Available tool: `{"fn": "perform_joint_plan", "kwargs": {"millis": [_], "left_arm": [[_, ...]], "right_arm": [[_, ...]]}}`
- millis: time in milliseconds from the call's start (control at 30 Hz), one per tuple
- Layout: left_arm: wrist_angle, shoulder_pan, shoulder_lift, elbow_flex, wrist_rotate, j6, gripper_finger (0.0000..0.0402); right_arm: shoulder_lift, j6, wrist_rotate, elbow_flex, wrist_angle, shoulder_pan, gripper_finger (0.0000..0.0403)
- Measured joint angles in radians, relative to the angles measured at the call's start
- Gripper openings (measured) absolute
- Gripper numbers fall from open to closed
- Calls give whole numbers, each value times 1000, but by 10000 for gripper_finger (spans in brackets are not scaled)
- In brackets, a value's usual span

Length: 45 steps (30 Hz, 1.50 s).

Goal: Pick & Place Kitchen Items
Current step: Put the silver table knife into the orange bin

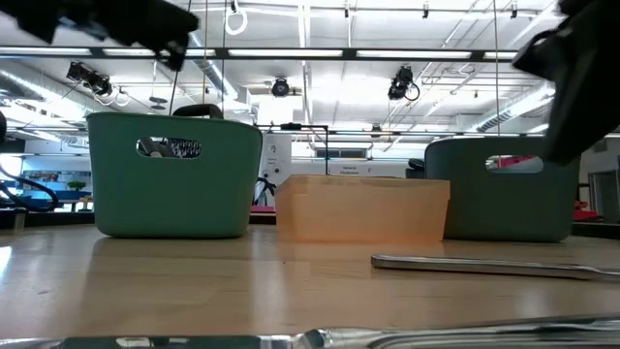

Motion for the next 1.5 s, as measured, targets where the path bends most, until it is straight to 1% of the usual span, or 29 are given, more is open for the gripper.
{"fn": "perform_joint_plan", "kwargs": {"millis": [100, 200, 300, 433, 567, 700, 800, 900, 967, 1033, 1100, 1200, 1367, 1500], "left_arm": [[1, -30, 193, 130, -1, 26, 7], [-47, -52, 368, 267, -1, 49, 7], [-133, -63, 529, 402, -2, 45, 7], [-170, -86, 714, 554, -3, 6, 13], [-179, -114, 882, 683, -2, 5, 45], [-207, -131, 1020, 801, 0, 5, 94], [-222, -135, 1108, 864, -2, 5, 135], [-264, -134, 1172, 915, -2, 4, 172], [-304, -130, 1201, 937, 2, 5, 194], [-339, -127, 1219, 949, 10, 5, 211], [-333, -127, 1233, 956, 22, 5, 224], [-339, -127, 1242, 955, 38, 6, 232], [-337, -126, 1241, 954, 41, 16, 231], [-340, -125, 1241, 953, 41, 31, 228]], "right_arm": [[-11, 55, -2, 0, -25, 35, 7], [-11, 107, -55, -16, -37, 58, 8], [-11, 162, -74, -60, -13, 81, 8], [-11, 199, -66, -96, 73, 120, 8], [-11, 215, -60, -140, 183, 143, 8], [-11, 247, -11, -169, 191, 158, 8], [-11, 278, -28, -190, 191, 164, 8], [-11, 316, -55, -204, 184, 177, 8], [-11, 341, -54, -204, 170, 190, 8], [-11, 367, -58, -204, 150, 205, 9], [-11, 396, -79, -204, 134, 217, 9], [-11, 437, -107, -204, 110, 234, 9], [-11, 479, -126, -204, 54, 243, 9], [-11, 480, -109, -204, 51, 243, 9]]}}
